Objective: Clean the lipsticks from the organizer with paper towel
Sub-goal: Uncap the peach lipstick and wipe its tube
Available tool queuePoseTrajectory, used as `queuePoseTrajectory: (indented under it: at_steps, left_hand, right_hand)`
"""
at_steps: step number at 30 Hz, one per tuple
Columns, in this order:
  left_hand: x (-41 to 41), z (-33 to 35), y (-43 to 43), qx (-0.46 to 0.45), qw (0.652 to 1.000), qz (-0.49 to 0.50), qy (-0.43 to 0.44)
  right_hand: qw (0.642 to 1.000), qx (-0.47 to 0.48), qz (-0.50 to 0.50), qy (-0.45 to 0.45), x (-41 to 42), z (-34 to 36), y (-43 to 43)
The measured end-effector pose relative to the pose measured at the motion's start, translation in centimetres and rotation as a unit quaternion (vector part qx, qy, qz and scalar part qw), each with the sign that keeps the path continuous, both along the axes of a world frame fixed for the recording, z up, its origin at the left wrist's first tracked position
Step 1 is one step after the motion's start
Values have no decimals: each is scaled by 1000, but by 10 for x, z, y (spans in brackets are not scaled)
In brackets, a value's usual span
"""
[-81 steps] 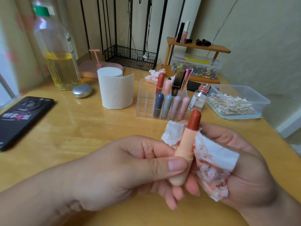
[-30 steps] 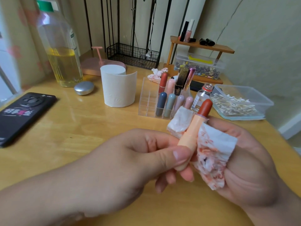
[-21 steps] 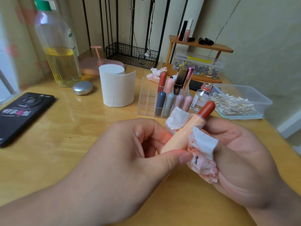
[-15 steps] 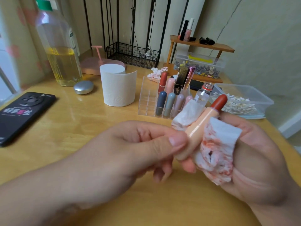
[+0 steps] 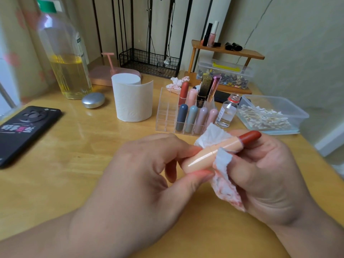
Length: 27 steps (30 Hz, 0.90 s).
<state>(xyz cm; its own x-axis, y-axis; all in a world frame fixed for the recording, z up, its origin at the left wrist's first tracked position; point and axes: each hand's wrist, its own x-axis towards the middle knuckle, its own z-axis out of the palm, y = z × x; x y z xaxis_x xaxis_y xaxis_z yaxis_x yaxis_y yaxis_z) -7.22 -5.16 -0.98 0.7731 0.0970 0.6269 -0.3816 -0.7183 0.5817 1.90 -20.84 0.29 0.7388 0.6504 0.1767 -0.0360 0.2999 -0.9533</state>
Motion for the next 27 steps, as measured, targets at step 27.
queuePoseTrajectory:
  at_steps: [27]
  left_hand:
    - [12,2,16,-382,819,-304,303]
  right_hand:
    - [996,1,55,-68,3,0,-9]
